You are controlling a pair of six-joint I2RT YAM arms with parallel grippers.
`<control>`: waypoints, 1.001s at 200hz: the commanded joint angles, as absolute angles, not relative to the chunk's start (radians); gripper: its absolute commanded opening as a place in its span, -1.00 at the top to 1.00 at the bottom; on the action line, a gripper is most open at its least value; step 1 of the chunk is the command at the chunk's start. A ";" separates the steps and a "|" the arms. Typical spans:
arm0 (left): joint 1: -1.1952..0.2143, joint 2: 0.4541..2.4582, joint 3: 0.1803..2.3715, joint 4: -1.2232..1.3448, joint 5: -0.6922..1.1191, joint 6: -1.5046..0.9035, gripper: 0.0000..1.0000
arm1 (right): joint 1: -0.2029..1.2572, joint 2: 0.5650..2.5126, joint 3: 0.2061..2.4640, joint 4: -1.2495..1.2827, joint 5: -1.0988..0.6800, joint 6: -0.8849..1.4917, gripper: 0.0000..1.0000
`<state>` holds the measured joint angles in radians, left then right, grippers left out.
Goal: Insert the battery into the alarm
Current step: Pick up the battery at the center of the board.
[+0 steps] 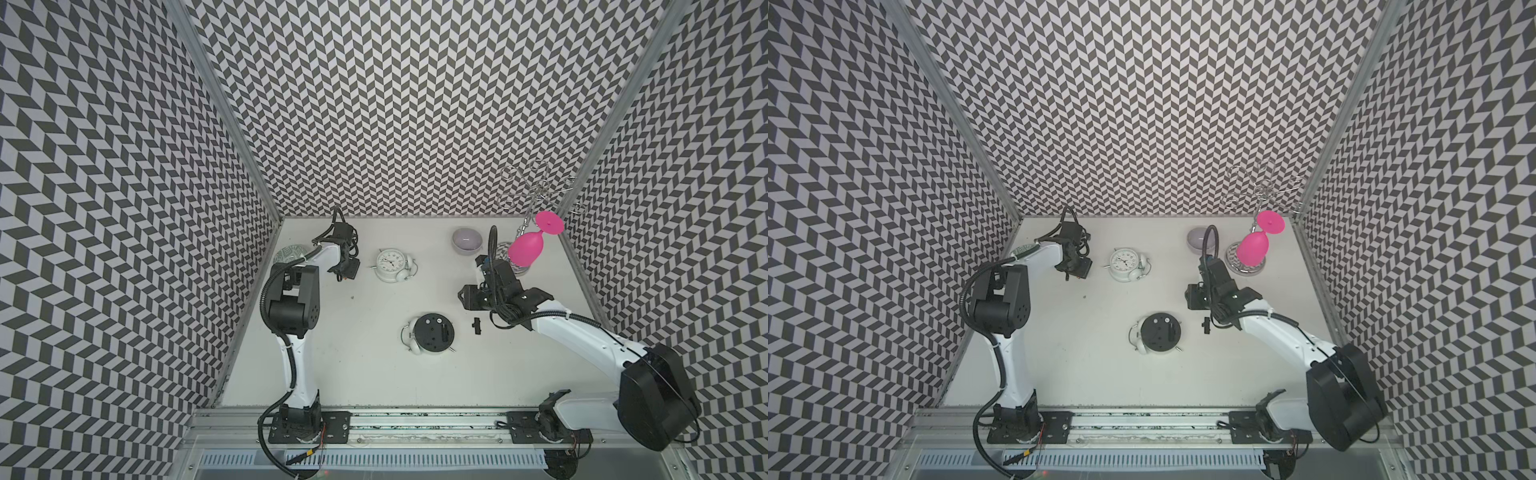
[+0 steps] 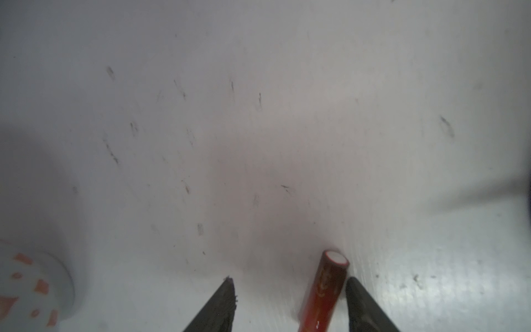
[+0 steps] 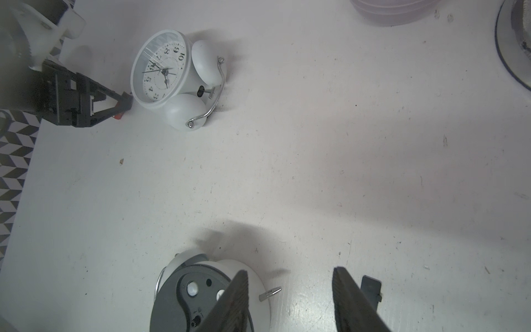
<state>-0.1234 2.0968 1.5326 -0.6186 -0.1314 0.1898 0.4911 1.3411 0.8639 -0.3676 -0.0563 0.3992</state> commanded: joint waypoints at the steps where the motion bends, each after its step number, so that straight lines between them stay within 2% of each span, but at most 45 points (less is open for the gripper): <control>1: -0.104 2.127 1.562 -0.668 -0.069 0.202 -0.19 | 0.486 1.342 0.882 -0.329 -0.048 0.382 0.04; 24: -0.100 2.141 1.569 -0.687 -0.041 0.206 0.00 | 0.485 1.354 0.886 -0.337 -0.046 0.383 0.05; 71: -0.099 2.135 1.577 -0.747 -0.020 0.194 -0.04 | 0.482 1.348 0.889 -0.337 -0.041 0.381 0.06; 100: -0.098 2.139 1.556 -0.741 -0.009 0.193 0.16 | 0.481 1.354 0.888 -0.333 -0.053 0.380 0.06; 151: -0.094 2.181 1.574 -0.743 -0.008 0.174 0.34 | 0.479 1.342 0.879 -0.334 -0.041 0.381 0.07; 166: -0.094 2.178 1.574 -0.738 -0.012 0.164 0.48 | 0.478 1.344 0.878 -0.333 -0.044 0.379 0.07; 184: -0.095 2.167 1.572 -0.732 -0.010 0.143 0.50 | 0.476 1.346 0.879 -0.327 -0.054 0.379 0.07; 200: -0.094 2.145 1.569 -0.720 0.007 0.123 0.67 | 0.477 1.348 0.881 -0.324 -0.064 0.379 0.08</control>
<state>-0.1001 2.1273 1.5753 -0.6968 -0.0059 0.1539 0.4850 1.3476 0.8639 -0.3656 -0.0566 0.3882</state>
